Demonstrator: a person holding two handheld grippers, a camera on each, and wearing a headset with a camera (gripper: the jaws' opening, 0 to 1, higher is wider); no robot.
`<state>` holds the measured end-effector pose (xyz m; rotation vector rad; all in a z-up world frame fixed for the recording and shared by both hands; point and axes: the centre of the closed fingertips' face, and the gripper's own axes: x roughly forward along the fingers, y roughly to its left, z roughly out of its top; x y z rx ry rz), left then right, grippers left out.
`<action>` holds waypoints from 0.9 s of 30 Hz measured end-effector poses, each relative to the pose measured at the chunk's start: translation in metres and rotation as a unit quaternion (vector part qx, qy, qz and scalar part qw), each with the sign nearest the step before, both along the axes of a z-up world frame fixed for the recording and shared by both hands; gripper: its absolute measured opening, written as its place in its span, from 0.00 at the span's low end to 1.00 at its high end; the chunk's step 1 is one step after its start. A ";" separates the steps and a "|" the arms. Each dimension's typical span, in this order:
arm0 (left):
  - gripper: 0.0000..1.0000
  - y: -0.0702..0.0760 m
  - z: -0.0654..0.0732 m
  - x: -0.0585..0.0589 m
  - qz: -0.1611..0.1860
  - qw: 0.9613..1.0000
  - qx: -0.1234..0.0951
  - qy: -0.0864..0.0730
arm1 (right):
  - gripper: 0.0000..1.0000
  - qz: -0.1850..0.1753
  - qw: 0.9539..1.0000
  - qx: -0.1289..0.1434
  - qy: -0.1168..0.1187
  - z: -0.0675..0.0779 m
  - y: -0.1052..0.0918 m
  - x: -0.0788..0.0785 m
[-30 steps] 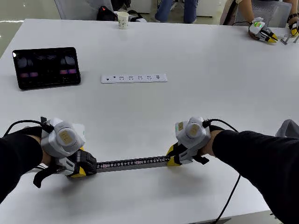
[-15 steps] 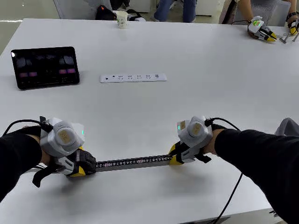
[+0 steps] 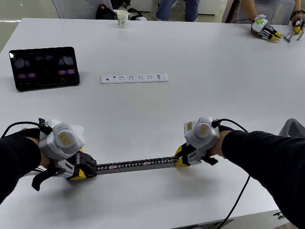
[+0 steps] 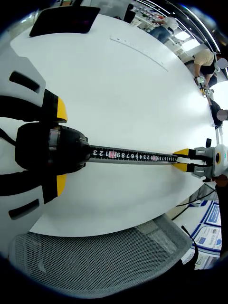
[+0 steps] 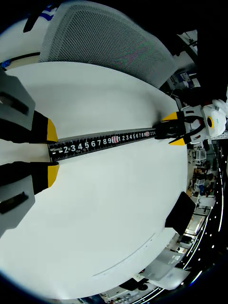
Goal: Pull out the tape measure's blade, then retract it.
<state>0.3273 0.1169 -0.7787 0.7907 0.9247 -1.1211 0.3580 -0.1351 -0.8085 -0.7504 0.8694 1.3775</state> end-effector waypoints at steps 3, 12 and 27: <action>0.34 0.000 0.000 0.000 -0.001 1.000 -0.001 -0.001 | 0.11 -0.002 1.000 0.000 0.002 0.000 0.000 0.000; 0.34 -0.002 0.000 0.000 -0.004 1.000 -0.005 -0.004 | 0.12 -0.008 1.000 -0.002 -0.002 0.001 0.001 0.000; 0.34 -0.002 -0.001 0.000 -0.021 1.000 0.013 0.002 | 0.13 0.016 0.999 -0.025 -0.018 0.001 0.000 -0.002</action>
